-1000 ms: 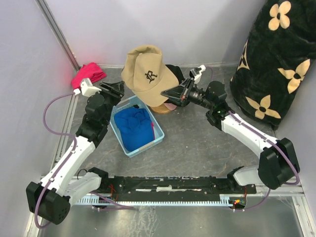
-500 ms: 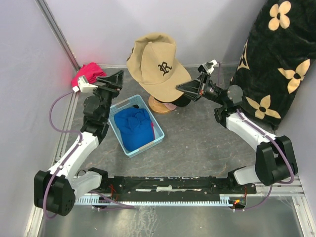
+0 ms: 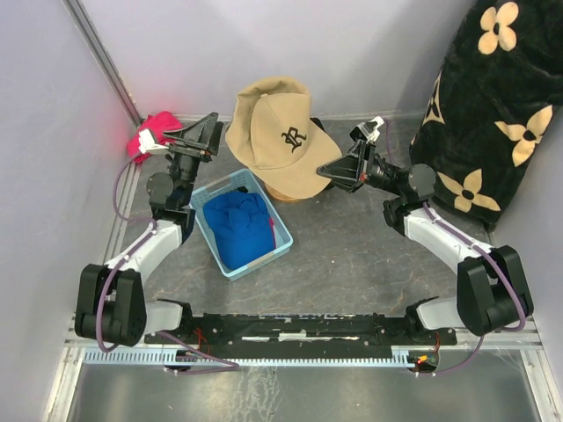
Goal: Stack the hats
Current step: Pick up the hat from the bin, then stack the hat on the hat.
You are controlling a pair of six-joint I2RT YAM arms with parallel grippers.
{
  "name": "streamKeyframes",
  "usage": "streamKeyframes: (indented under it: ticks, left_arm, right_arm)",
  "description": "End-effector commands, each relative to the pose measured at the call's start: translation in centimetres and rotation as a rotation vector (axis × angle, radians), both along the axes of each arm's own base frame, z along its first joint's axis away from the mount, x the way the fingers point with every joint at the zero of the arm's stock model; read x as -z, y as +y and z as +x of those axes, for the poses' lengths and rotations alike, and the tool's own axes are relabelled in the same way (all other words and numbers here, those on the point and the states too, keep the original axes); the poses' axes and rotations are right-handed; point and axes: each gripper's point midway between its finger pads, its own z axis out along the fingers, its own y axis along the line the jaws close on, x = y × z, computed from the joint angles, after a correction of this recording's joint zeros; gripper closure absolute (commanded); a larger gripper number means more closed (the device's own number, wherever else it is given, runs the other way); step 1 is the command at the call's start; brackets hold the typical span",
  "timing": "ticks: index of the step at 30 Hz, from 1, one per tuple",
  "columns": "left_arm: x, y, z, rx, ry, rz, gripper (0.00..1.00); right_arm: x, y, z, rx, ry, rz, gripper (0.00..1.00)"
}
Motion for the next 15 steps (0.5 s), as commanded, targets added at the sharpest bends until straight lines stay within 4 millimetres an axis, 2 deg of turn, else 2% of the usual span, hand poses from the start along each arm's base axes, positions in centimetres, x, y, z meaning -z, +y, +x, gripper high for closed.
streamKeyframes:
  ticks: [1,4,5,10,15]
  left_arm:
    - [-3.6,-0.4,-2.8,0.180,-0.149,-0.143,0.20]
    - [-3.9,-1.5,-3.0,0.284,-0.171,-0.147,0.05]
    - [-3.9,-1.7,-3.1,0.304,-0.178,-0.151,0.04]
    - [-3.8,-2.6,-3.4,0.401,-0.196,-0.168,0.03]
    - [-4.7,-3.1,-3.8,0.464,-0.233,-0.174,0.06]
  right_arm:
    - [-2.7,-0.9,-3.1,-0.011,-0.191,0.054,0.98]
    - [-2.6,-0.9,-3.3,-0.013,-0.200,0.057,0.98]
    - [-2.6,-0.9,-3.3,-0.016,-0.203,0.057,0.98]
    - [-2.9,-0.6,-3.4,-0.022,-0.219,0.058,0.98]
    - [-2.5,0.2,-3.2,-0.031,-0.220,0.038,0.98]
